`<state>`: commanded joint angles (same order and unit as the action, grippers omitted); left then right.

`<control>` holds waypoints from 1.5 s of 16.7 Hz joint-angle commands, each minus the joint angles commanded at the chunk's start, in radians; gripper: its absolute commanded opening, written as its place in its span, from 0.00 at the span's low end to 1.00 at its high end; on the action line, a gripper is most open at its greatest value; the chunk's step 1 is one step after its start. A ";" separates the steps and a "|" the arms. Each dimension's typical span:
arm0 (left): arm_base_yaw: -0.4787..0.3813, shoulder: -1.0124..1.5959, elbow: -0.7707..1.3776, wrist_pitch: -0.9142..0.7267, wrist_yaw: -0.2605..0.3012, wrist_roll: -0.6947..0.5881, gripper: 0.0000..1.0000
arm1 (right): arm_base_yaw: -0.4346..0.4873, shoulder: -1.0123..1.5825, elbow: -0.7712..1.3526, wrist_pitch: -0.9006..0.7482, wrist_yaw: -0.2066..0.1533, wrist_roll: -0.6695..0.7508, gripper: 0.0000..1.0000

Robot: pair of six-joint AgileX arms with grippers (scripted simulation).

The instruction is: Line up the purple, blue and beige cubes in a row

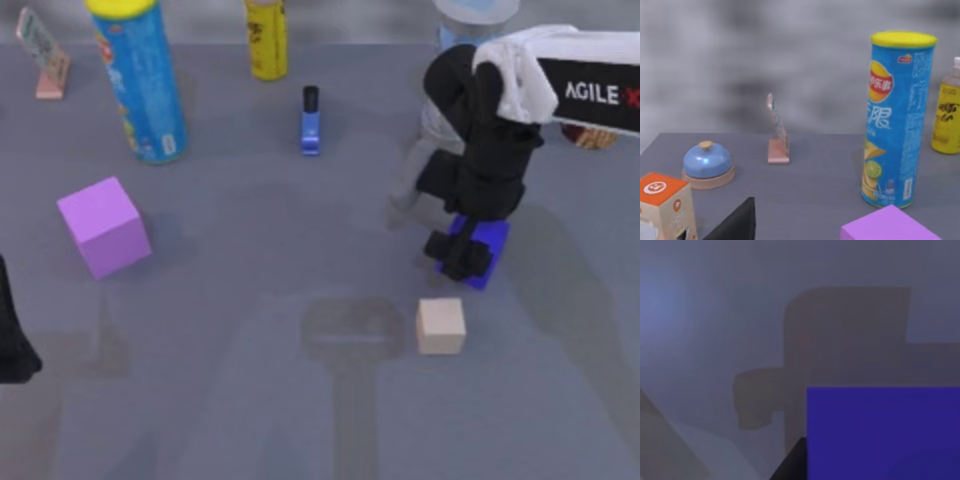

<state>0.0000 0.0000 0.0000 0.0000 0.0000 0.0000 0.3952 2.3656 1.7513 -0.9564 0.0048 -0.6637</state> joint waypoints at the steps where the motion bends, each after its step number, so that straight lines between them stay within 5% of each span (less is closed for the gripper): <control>1: 0.000 0.000 0.000 0.000 0.000 0.000 1.00 | 0.000 0.000 0.000 0.000 0.000 0.000 0.00; 18: 0.000 0.000 0.000 0.000 0.000 0.000 1.00 | 0.010 -0.089 0.162 -0.244 -0.009 0.006 0.00; 25: 0.000 0.000 0.000 0.000 0.000 0.000 1.00 | 0.262 -0.142 0.129 -0.270 -0.011 -0.122 0.00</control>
<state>0.0000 0.0000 0.0000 0.0000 0.0000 0.0000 0.6572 2.2236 1.8798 -1.2259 -0.0059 -0.7854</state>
